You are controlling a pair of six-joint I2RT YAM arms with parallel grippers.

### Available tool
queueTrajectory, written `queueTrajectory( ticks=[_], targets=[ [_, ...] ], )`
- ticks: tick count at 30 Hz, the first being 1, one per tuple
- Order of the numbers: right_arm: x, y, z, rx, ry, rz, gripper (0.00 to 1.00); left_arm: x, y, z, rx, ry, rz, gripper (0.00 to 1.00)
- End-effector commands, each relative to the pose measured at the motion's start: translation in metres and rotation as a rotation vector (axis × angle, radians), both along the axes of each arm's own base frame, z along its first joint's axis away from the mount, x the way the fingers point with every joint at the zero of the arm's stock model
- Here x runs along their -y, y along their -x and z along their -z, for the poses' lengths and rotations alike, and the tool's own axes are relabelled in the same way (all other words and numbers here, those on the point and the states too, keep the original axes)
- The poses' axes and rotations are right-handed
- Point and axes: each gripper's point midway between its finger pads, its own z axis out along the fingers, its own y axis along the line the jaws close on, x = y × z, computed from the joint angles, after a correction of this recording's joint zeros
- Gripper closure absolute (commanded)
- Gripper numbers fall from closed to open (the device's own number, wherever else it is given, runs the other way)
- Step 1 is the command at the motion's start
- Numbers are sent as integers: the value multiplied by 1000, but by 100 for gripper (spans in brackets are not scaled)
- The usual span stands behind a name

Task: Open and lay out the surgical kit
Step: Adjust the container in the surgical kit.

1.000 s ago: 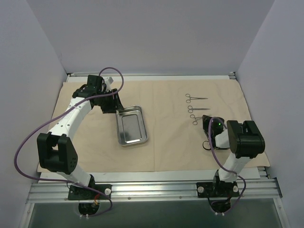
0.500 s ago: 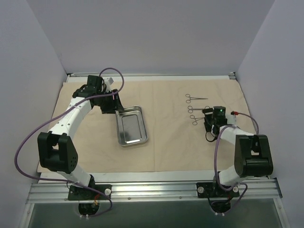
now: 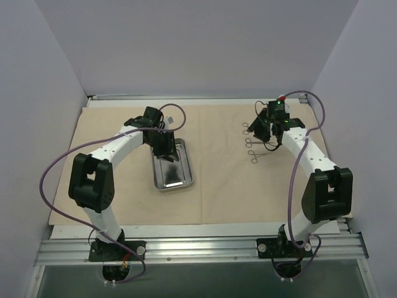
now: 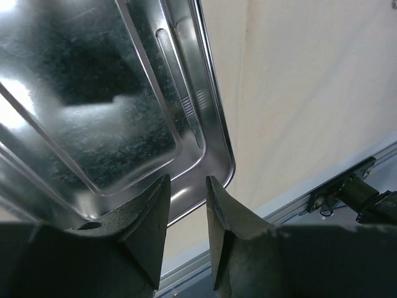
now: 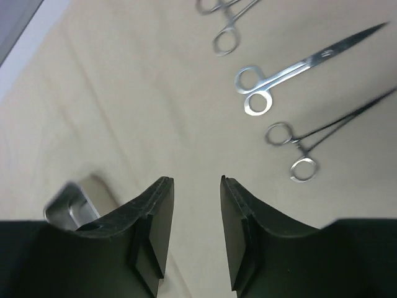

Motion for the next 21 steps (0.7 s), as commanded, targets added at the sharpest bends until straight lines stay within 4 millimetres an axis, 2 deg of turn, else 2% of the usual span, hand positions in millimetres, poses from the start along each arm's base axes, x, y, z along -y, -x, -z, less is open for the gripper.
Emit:
queueTrajectory(
  ticks=[1,2,3,6,7,8,10,11,13,14,17,19,21],
  targets=[
    [-60,18,-3,-28,-16,-320,64,19,-10,2,-28,44,-14,62],
    [-73,15,2,-33,-32,-357,62,16,-8,6,-38,18,-13,62],
    [-95,17,0,-22,-39,-416,61,16,-10,3,-27,4,-10,62],
    [-133,11,8,-19,-61,-514,53,5,-12,1,-10,-56,-22,56],
    [-153,18,10,-22,-79,-570,51,1,-14,0,-7,-64,-27,51],
    [-166,16,16,-28,-84,-605,50,-4,-10,1,-25,-81,-21,50],
    [-193,26,20,-39,-77,-689,50,-12,-16,-6,3,-121,-29,47],
    [-202,29,28,-54,-74,-715,50,-17,-15,-8,5,-144,-24,46],
    [-224,35,25,-39,-74,-773,50,-25,-19,-15,44,-182,-27,42],
    [-230,37,31,-54,-75,-784,50,-31,-18,-15,38,-198,-34,42],
    [-247,40,29,-44,-80,-825,50,-57,-17,-11,24,-259,-71,41],
    [-252,41,28,-46,-85,-835,50,-72,-15,-7,16,-283,-95,40],
    [-255,46,38,-85,-69,-850,50,-92,-11,1,-13,-307,-128,40]
  ],
)
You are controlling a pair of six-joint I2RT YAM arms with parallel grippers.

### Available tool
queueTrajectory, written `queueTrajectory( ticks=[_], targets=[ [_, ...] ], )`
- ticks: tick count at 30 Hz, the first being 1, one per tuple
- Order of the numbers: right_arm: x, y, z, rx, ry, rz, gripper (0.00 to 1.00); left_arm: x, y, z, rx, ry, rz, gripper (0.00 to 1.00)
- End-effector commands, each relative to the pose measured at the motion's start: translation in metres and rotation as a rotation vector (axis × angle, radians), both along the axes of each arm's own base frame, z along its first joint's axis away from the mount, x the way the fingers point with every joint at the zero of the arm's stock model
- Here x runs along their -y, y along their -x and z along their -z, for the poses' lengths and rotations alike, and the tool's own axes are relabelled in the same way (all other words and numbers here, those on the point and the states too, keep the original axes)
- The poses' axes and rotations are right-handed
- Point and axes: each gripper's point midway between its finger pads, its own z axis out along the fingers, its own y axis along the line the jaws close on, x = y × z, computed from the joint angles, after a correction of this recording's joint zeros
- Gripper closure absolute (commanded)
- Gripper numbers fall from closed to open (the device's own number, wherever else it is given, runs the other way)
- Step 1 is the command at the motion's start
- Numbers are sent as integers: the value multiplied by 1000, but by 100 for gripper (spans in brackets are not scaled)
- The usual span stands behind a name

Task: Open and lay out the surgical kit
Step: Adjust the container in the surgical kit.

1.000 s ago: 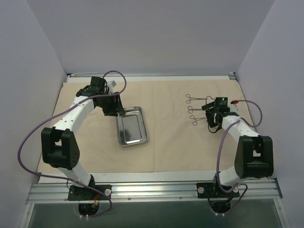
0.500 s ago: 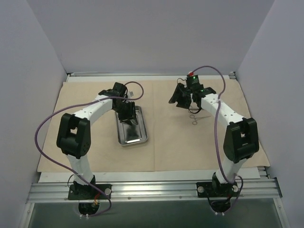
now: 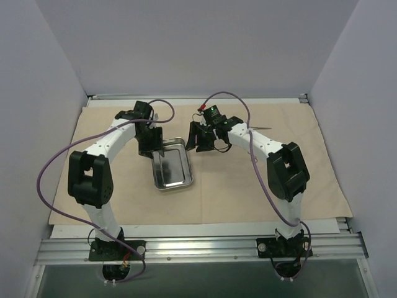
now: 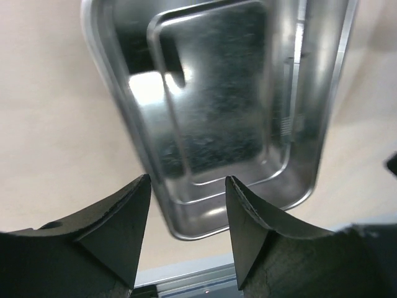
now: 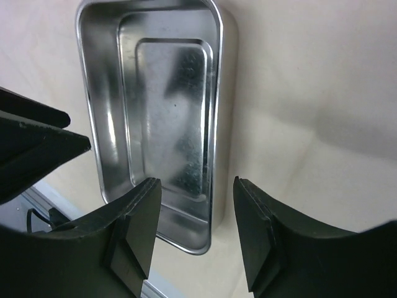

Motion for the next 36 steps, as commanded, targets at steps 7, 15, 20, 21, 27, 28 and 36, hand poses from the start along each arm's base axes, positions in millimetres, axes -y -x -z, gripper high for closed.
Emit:
queueTrajectory(
  ticks=[7,15,20,21,27,28,36],
  targets=[
    [-4,5,18,-37,78,-59,50,-56,19,9,-19,-91,-68,39],
    [-19,16,36,-79,87,-118,52,-56,14,25,-40,-70,-78,39],
    [-25,24,46,-112,88,-144,62,-57,13,35,-54,-57,-83,40],
    [-26,25,46,-110,88,-148,64,-56,13,39,-64,-55,-81,40],
    [-27,25,42,-101,92,-159,87,-53,10,50,-81,-45,-74,47],
    [-29,24,39,-92,90,-162,91,-53,10,52,-82,-43,-74,47],
    [-44,34,28,-63,101,-231,100,-53,9,61,-98,-48,-74,48]
  ],
)
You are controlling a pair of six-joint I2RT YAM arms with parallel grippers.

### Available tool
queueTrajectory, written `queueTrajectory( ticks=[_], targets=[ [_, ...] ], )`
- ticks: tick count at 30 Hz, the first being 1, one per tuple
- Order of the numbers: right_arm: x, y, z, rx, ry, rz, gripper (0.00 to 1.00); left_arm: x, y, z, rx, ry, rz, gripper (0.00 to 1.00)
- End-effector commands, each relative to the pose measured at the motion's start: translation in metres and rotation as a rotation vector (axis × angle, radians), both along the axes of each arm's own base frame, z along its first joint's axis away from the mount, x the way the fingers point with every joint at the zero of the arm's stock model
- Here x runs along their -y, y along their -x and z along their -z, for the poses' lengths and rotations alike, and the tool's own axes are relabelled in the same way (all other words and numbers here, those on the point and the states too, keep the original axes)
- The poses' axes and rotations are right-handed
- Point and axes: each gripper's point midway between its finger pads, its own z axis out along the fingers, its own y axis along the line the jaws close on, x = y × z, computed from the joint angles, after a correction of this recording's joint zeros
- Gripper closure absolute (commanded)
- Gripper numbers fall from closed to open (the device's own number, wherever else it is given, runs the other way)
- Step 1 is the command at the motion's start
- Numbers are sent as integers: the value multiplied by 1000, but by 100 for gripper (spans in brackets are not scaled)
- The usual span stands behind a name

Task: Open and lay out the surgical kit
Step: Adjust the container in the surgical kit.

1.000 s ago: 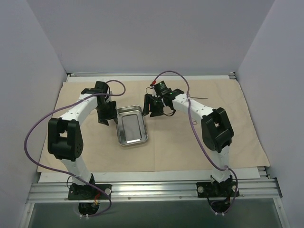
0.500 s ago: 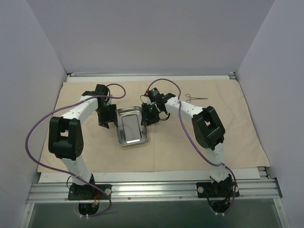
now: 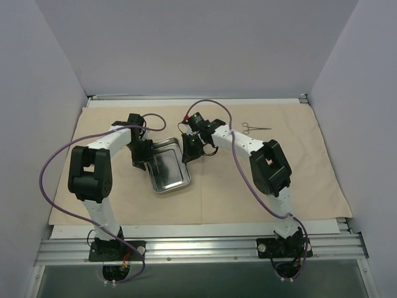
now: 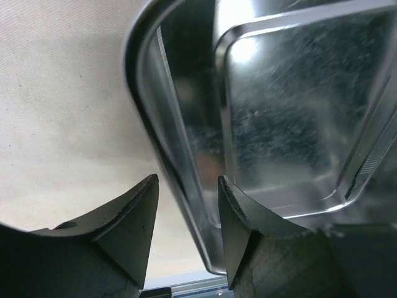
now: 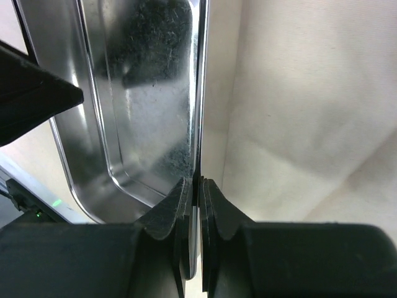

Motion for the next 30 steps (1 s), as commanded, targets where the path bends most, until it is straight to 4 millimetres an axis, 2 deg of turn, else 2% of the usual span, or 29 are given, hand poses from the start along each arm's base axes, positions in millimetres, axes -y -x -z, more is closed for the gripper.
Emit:
queueTrajectory(
  ticks=[1,10,13,14,18,19,20,21,22,25,26,27,28,29,30],
  targets=[
    [-8,8,-15,21,-8,-55,100,1,-9,0,32,18,15,48],
    [-9,14,-37,82,-41,-90,100,-2,-13,3,24,10,18,49],
    [-3,6,-31,101,-4,-69,100,-1,-15,1,24,10,18,50],
    [1,8,-30,91,29,-71,100,-2,-15,0,23,8,18,50],
    [-12,3,-39,203,56,-95,100,-2,-16,-3,38,8,16,51],
    [-11,3,-23,178,91,-99,100,-3,-16,-3,30,5,20,51],
    [-11,5,-32,164,120,-118,100,-3,-15,-3,20,3,23,51],
    [-17,15,-32,177,153,-164,100,-3,-17,-6,24,1,24,52],
    [-13,15,-41,225,184,-153,100,-4,-18,-8,31,2,23,52],
    [-24,12,-34,262,124,-151,100,-1,-24,-9,56,13,25,53],
    [-18,17,-27,219,166,-165,100,-2,-24,-9,41,8,30,54],
    [-24,13,-36,222,165,-174,100,-3,-24,-6,24,-1,31,56],
    [-24,22,-39,220,175,-199,100,-3,-23,-9,25,-1,33,56],
    [-26,20,-46,263,166,-192,100,-1,-24,-10,38,6,31,56],
    [-19,25,-32,257,177,-185,100,-1,-26,-12,55,11,30,56]
  ],
)
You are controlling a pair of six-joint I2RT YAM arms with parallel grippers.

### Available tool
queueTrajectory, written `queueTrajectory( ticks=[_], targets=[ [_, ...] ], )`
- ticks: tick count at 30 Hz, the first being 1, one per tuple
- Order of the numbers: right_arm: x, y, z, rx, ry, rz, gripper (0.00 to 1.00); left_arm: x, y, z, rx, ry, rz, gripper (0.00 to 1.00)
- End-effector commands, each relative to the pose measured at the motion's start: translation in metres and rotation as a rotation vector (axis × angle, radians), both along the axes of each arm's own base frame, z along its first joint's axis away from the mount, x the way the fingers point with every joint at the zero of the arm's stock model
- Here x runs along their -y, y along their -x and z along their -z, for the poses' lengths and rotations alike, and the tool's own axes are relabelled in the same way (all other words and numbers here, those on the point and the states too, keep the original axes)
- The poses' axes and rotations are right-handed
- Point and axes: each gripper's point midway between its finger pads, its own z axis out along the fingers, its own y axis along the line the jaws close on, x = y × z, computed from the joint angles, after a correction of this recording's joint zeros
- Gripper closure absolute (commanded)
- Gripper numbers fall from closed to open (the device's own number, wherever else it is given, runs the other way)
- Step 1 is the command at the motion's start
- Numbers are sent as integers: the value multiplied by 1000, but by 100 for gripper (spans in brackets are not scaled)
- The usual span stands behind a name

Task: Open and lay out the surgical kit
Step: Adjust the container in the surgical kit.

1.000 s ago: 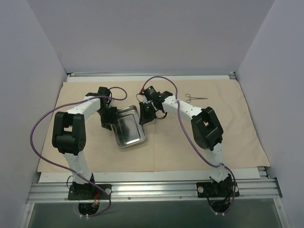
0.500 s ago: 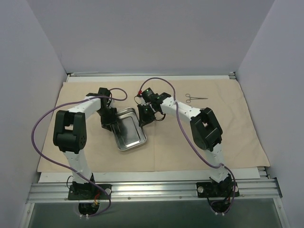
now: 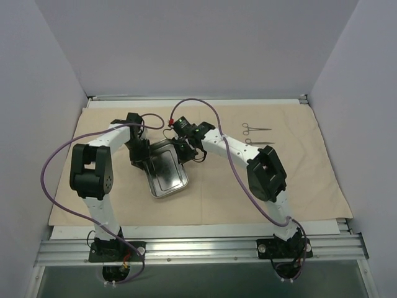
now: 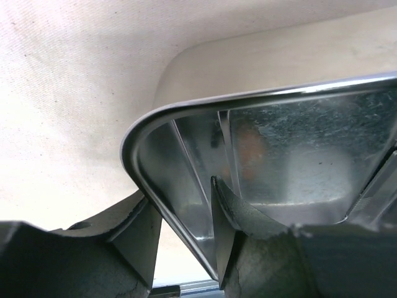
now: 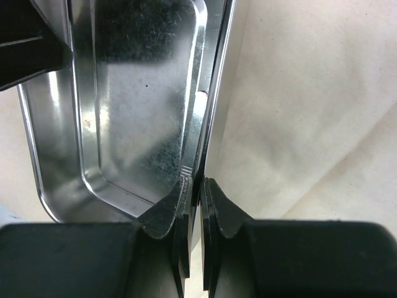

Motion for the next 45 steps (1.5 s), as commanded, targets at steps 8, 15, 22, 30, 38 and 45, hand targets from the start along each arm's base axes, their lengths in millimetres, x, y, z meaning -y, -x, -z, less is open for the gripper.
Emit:
queueTrajectory(
  ticks=[8,15,22,30,38,45],
  targets=[
    [4,0,-20,51,-85,0,100,12,-27,-21,90,41,37,58],
    [-10,-2,9,-35,-96,-33,100,13,-25,-19,73,44,44,56],
    [13,-11,2,-4,-66,-4,58,11,-25,-21,82,40,53,57],
    [12,-15,-34,74,-57,-11,40,13,-27,-22,93,47,46,57],
    [-17,-9,-35,70,-94,-77,68,14,-34,-29,117,50,50,55],
    [-20,-6,-3,9,-67,-81,99,15,-33,-28,110,56,49,58]
  ],
)
